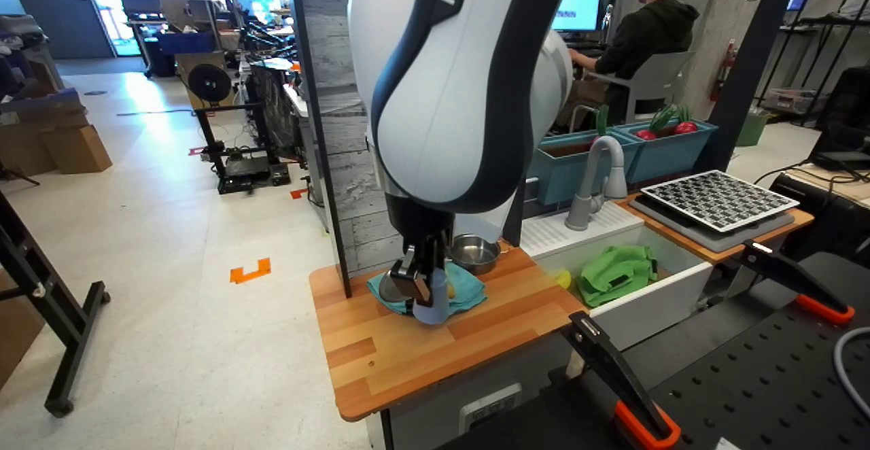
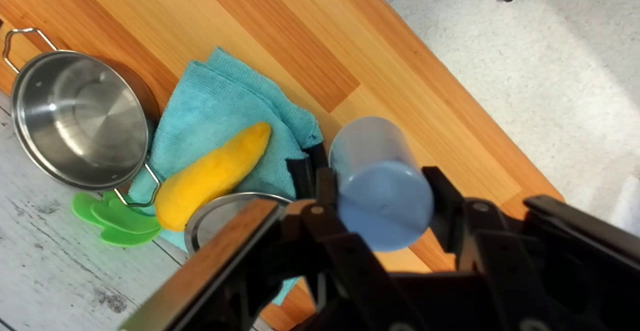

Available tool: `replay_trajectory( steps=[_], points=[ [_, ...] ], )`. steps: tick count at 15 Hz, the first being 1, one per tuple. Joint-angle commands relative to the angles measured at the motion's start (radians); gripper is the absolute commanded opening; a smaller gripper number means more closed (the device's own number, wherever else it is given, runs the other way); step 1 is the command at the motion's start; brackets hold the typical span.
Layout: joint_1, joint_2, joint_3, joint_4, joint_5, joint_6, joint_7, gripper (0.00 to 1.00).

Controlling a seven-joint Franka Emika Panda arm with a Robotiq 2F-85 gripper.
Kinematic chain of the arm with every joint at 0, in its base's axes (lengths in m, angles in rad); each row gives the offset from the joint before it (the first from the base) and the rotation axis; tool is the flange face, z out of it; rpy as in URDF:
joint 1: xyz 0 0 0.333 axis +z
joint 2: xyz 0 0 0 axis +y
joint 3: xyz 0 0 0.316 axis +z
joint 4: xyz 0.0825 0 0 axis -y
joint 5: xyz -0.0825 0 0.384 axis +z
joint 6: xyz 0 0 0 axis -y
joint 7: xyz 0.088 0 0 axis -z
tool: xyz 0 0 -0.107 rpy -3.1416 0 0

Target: Remove the lid from the silver pot then move the blue cup to the left

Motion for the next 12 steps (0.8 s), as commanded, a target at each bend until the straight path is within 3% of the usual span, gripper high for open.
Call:
replay_trajectory(
  steps=[1,12],
  points=[
    [-0.005,0.056,0.014,0.086,-0.03,-0.078,0.019,0.21],
    [-0.009,0.204,0.036,0.272,-0.03,-0.193,0.013,0.21]
  ],
)
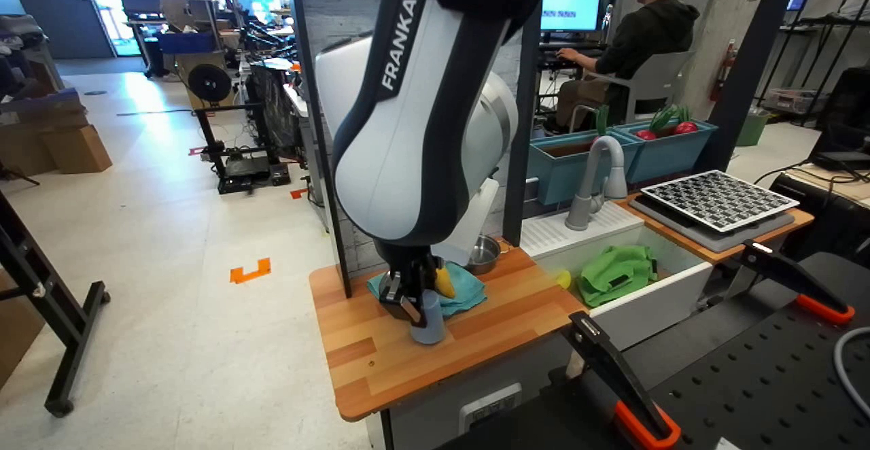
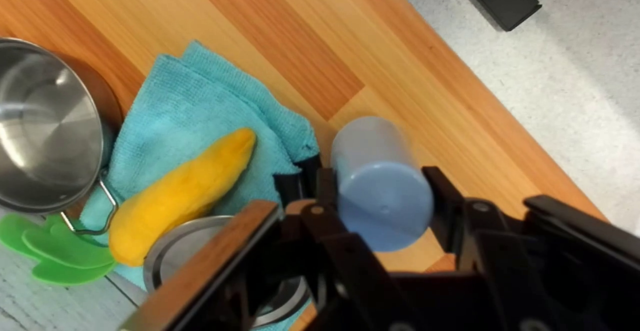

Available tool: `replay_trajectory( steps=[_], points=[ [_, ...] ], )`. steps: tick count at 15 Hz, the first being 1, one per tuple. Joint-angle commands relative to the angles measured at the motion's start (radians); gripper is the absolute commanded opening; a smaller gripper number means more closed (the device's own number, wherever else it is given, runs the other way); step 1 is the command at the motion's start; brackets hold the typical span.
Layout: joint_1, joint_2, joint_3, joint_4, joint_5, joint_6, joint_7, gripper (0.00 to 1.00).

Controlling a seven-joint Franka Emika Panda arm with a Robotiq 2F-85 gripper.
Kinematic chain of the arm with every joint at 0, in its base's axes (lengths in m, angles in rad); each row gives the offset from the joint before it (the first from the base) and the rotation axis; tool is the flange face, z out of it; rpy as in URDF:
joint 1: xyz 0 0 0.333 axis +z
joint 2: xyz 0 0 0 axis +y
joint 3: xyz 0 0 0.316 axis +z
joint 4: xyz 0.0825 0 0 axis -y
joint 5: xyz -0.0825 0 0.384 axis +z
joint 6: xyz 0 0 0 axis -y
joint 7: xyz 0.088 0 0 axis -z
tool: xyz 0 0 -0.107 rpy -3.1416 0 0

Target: Remove the lid from the silver pot then move the blue cup to the left

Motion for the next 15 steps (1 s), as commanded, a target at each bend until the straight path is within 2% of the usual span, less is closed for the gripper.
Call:
replay_trajectory(
  steps=[1,2,3,7,13,15],
  points=[
    [-0.013,0.049,0.019,0.076,-0.025,-0.053,0.01,0.21],
    [-0.018,0.054,0.024,0.086,-0.019,-0.065,0.01,0.56],
    [-0.022,0.051,0.029,0.091,-0.017,-0.082,0.005,0.72],
    [-0.044,0.035,0.049,0.086,-0.013,-0.083,-0.004,0.99],
    [-0.063,-0.028,0.058,0.018,-0.014,-0.055,0.011,1.0],
    [-0.066,-0.076,0.067,-0.03,-0.019,-0.078,-0.006,1.0]
  ],
)
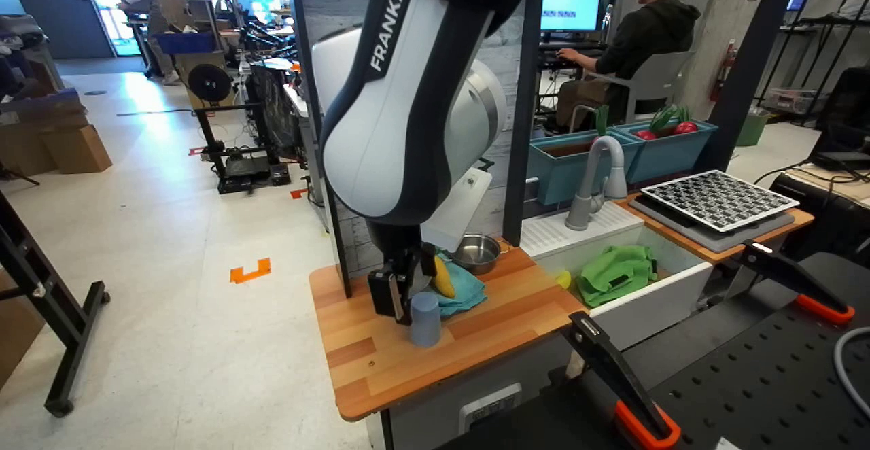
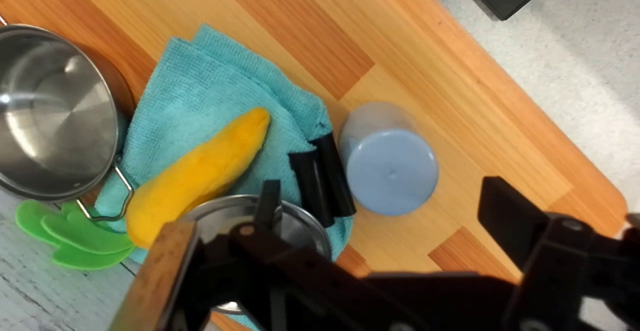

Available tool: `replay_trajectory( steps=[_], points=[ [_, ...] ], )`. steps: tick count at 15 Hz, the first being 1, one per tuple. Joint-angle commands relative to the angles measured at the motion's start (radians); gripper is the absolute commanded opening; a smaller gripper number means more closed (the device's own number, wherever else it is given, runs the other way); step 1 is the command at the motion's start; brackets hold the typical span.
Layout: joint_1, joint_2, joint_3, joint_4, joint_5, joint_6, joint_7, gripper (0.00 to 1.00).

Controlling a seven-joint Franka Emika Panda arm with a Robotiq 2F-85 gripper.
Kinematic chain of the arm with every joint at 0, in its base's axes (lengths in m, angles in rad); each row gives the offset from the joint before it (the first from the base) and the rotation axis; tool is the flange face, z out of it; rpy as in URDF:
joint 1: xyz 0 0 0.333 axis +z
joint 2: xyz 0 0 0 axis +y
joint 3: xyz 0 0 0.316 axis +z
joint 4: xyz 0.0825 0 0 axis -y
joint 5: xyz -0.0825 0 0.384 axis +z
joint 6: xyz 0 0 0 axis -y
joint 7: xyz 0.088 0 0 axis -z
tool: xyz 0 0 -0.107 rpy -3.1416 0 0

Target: Remove the lid from the silver pot then move the blue cup to the left

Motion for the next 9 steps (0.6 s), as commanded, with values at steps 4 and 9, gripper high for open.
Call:
replay_trajectory(
  steps=[4,9],
  points=[
    [-0.016,-0.077,0.027,-0.085,-0.019,-0.005,0.011,1.0],
    [-0.017,-0.084,0.031,-0.097,-0.019,-0.005,0.012,1.0]
  ],
)
